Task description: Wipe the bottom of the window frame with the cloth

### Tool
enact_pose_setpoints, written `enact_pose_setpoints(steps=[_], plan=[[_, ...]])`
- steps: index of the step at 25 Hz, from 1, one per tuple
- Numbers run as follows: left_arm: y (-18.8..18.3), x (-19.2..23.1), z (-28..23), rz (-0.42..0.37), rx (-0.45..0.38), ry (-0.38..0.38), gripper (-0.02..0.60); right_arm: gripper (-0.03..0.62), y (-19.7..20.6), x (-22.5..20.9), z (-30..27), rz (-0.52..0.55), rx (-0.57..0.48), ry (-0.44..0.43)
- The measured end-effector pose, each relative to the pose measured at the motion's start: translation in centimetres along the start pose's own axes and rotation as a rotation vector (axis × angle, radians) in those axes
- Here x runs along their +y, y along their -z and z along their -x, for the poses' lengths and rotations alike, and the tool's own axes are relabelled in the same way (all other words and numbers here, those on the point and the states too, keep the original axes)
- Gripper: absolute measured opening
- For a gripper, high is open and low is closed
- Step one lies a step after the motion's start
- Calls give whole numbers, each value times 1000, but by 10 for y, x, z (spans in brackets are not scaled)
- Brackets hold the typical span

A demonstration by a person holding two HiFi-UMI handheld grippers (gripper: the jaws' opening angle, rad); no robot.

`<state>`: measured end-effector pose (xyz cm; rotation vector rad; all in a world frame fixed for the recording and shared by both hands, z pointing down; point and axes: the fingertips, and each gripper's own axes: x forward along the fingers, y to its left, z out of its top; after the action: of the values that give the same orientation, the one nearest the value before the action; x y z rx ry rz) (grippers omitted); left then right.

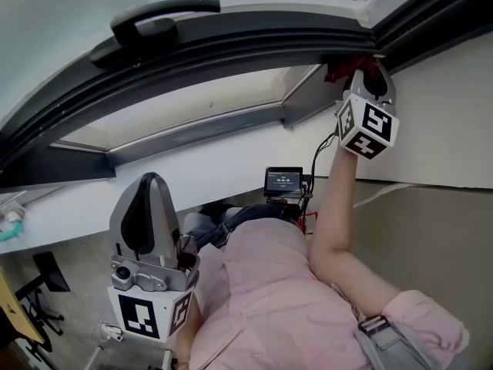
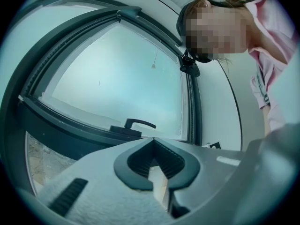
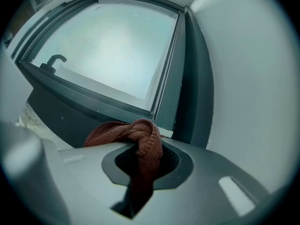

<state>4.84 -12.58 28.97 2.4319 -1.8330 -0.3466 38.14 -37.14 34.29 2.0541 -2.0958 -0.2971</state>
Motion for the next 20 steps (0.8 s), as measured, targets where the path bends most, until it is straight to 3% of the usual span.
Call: enact_pose_setpoints(steps=[8,17,20], plan=[[-8,-5,12,-16,-7,18,-3,54,3,16,19,-60,21,-107],[-6,-3,31,-19,30,34,-4,54,14,80,105,-16,80,-389],[-6,-1,33,-20,44,46,-5,54,8,91,135,-32,89,-448]])
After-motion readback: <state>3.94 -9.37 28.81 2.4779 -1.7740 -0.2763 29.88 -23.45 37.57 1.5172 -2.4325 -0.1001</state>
